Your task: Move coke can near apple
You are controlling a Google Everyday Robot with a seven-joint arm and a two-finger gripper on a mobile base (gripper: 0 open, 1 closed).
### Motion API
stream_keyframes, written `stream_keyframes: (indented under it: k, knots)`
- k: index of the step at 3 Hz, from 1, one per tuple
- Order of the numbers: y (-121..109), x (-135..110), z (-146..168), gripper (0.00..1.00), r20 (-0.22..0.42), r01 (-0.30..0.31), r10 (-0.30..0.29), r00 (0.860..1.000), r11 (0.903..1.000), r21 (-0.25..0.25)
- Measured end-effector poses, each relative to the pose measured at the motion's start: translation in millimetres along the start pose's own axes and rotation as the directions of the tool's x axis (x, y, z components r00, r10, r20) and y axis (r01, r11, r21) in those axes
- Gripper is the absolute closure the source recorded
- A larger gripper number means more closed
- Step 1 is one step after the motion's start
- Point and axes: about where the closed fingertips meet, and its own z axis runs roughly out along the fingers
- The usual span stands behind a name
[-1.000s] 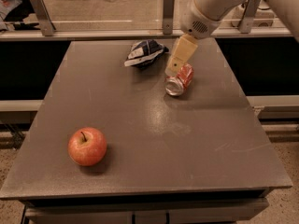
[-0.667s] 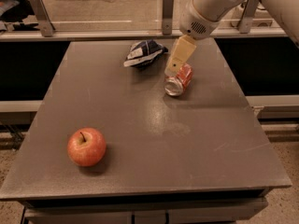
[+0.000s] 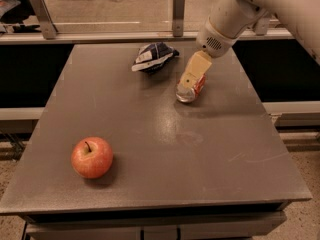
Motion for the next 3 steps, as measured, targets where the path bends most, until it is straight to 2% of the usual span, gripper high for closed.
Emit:
stream_keyframes:
  k: [1, 2, 3]
  knots:
    - [11.4, 16.1, 24.4, 0.00, 0.015, -0.039, 0.040, 0.999, 0.9987, -0.031]
    - [12.2, 17.8, 27.8, 0.00, 0.015, -0.042, 0.042, 0.999, 0.9986, -0.033]
    - [13.0, 17.4, 29.8, 0.18, 0.014, -0.040, 0.041, 0.999, 0.9985, -0.036]
